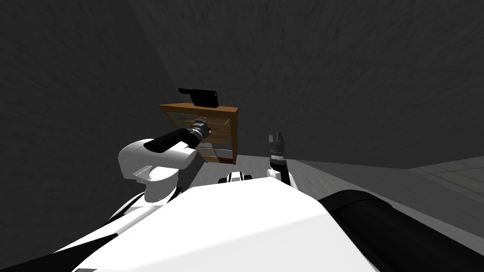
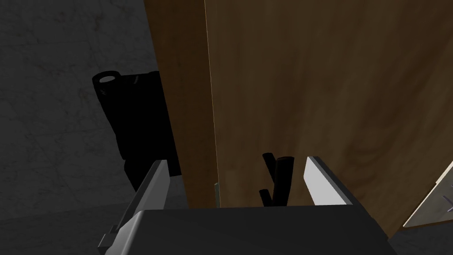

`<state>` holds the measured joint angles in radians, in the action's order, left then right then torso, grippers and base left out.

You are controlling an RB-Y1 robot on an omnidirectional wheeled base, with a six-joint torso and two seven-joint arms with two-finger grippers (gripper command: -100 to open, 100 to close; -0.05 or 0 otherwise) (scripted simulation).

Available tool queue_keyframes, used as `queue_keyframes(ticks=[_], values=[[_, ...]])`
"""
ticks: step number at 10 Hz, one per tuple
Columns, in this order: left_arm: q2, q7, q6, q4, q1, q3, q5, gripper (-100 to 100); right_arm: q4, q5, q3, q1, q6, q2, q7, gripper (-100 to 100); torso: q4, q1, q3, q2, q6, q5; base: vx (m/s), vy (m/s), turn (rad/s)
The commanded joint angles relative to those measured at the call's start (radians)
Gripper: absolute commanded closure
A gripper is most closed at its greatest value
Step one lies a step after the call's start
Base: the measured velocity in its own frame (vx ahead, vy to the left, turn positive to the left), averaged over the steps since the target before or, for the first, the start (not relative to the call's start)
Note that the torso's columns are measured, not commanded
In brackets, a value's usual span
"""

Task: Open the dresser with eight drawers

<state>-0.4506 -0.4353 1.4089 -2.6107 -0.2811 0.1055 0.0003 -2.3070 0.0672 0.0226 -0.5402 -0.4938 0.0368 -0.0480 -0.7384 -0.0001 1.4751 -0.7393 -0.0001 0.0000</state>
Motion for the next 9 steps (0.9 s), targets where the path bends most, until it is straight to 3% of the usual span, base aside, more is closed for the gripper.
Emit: queue_keyframes(ticks=[1,2,3,4,9], values=[[-0.015,-0.016,0.059,-0.001,-0.050,-0.002,0.005,-100,0.000,0.000,0.000,0.000,0.000,0.000,0.000,0,0.000,0.000,0.001,0.001,0.000,0.000,-0.014,0.006,-0.027],[-0.024,-0.026,0.089,0.000,-0.079,-0.005,0.009,-100,0.000,0.000,0.000,0.000,0.000,0.000,0.000,0,0.001,0.000,0.001,0.002,0.000,0.000,-0.016,0.010,-0.049],[-0.018,-0.019,0.067,0.000,-0.062,-0.002,0.005,-100,0.000,0.000,0.000,0.000,0.000,0.000,0.000,0,0.001,0.000,0.001,0.002,0.000,0.000,-0.007,0.005,-0.012],[-0.018,-0.021,0.073,0.000,-0.065,-0.002,0.005,0,0.000,0.000,0.000,0.000,0.000,0.000,0.000,0,0.001,0.000,0.001,0.002,0.000,0.000,0.000,0.000,0.000],[-0.018,-0.021,0.073,0.000,-0.065,-0.002,0.005,0,0.000,0.000,0.000,0.000,0.000,0.000,0.000,0,0.000,0.000,0.001,0.001,0.000,0.000,0.000,0.000,0.000]])
